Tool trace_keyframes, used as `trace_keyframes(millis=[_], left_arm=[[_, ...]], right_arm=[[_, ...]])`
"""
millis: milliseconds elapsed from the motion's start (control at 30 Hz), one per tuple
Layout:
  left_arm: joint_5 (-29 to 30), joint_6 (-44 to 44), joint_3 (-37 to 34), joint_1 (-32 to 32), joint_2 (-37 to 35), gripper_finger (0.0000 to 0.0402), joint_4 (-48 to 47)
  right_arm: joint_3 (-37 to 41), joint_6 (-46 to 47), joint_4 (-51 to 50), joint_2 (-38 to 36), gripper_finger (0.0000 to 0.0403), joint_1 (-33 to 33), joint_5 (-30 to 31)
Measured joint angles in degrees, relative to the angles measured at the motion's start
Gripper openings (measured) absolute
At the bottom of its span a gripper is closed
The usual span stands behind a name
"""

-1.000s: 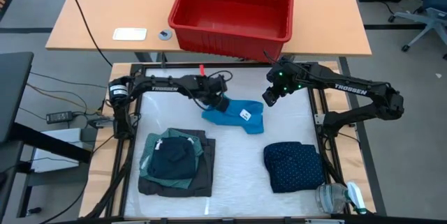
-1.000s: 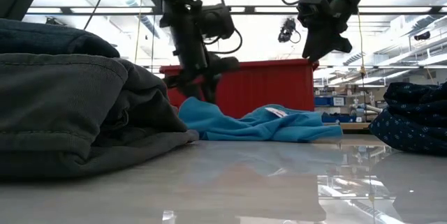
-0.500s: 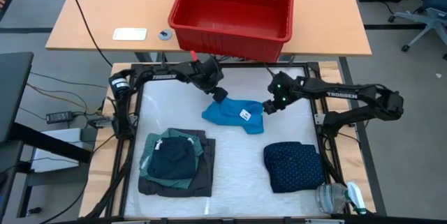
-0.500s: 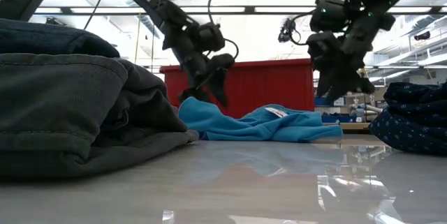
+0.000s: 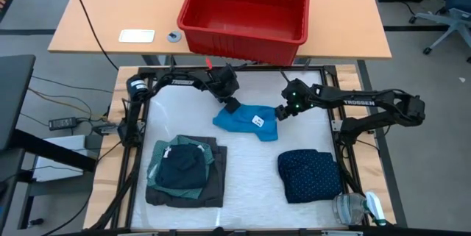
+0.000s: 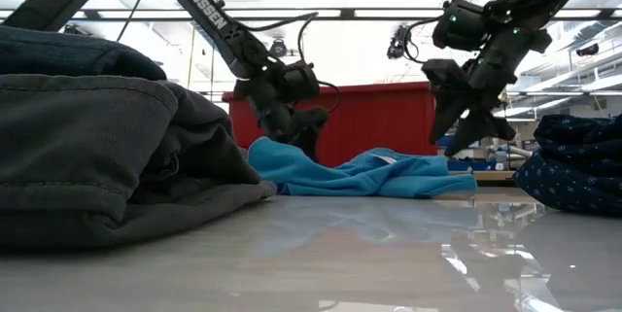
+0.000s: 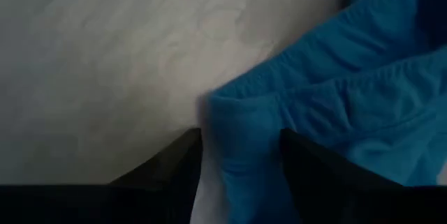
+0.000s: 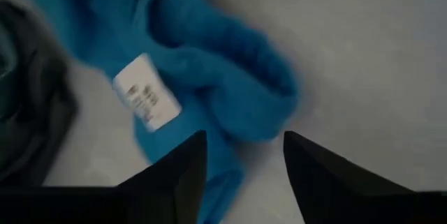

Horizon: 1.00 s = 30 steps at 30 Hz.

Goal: Fold laundry
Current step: Fold the light blue shorts

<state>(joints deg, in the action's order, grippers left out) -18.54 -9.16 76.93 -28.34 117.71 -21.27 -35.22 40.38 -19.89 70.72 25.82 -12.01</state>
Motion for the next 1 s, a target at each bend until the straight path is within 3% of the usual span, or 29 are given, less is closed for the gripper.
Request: trace_keyframes(millis=[167,400,533,633,667,800,1000], left_arm=[[0.2,1.8,0.0,-0.2,0.3,0.0136,0.7],[0.2,2.9,-0.1,-0.2,0.5,0.0021,2.3],[0.0,2.9,-0.1,-0.2,0.6,0.0011,2.3],[-0.2,1.2,0.0,-0.8,0.1,0.0009,1.9],[-0.1,0.3,0.0,-1.1,-0.5,0.0007,1.1],[1.0,-2.3,-0.1,-2.5,-6.7,0.0005,-0.9],[8.0,-3.4,0.0,-2.6,-19.3,0.0004,-1.4]], right_arm=[[1.6,0.8,4.4,4.4,0.0221,2.2,0.4],[4.0,3.4,19.9,12.7,0.0212,6.1,-3.4],[4.0,3.6,26.1,18.2,0.0148,7.5,-11.4],[4.0,2.9,27.3,20.4,0.0044,8.1,-14.2],[3.7,2.0,27.1,20.4,0.0025,8.3,-14.7],[1.7,1.8,24.8,15.4,0.0018,8.6,-12.1],[-5.2,-2.8,14.3,1.5,0.0018,8.5,0.1]])
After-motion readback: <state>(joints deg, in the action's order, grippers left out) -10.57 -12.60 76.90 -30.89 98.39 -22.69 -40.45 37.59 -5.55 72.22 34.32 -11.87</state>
